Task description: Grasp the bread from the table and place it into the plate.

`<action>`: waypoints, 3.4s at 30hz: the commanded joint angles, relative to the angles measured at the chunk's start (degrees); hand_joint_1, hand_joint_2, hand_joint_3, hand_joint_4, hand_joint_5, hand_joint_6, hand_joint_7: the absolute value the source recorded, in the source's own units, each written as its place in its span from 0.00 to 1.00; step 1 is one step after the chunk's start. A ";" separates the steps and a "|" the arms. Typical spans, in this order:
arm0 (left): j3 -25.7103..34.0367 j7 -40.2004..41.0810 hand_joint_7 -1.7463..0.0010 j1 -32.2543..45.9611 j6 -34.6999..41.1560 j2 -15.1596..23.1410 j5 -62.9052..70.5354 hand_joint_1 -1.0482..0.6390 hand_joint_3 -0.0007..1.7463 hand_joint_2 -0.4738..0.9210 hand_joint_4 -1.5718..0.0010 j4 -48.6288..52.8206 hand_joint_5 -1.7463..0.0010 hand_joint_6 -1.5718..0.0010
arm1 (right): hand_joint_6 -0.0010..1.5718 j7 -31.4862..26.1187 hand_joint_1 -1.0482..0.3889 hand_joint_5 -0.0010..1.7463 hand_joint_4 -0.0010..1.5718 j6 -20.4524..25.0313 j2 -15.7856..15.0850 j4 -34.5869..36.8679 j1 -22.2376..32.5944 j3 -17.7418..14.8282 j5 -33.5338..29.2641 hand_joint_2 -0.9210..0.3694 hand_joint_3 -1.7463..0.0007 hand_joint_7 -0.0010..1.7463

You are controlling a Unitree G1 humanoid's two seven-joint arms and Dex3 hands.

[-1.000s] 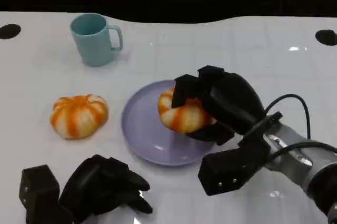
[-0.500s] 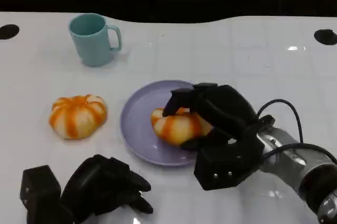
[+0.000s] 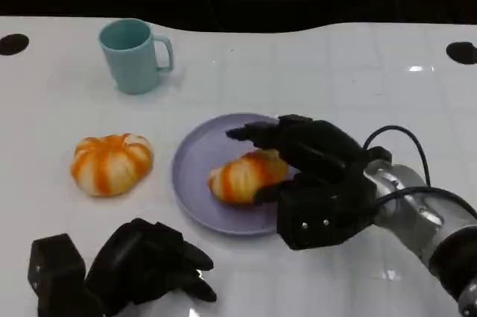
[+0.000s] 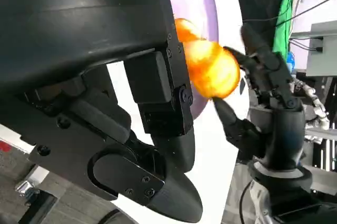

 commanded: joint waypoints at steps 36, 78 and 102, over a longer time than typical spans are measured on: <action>0.12 -0.27 1.00 -0.20 0.01 0.31 -0.31 0.00 0.00 0.90 0.00 0.25 0.90 0.02 | 0.29 20.29 0.36 1.00 0.36 -3.64 -2.86 -26.81 29.49 -20.73 35.54 0.00 0.83 0.88; 1.52 -0.49 1.00 -1.03 0.16 1.10 -0.75 0.00 0.00 0.90 0.00 1.99 0.89 0.01 | 0.36 17.78 0.45 1.00 0.47 -5.91 -2.15 -36.64 45.50 -23.83 35.13 0.00 0.91 1.00; 1.65 0.06 1.00 -2.54 -1.74 0.97 0.20 0.00 0.00 0.90 0.00 5.02 0.87 0.01 | 0.38 16.56 0.43 1.00 0.49 -10.55 -1.90 -30.50 43.53 -23.80 34.57 0.00 0.91 1.00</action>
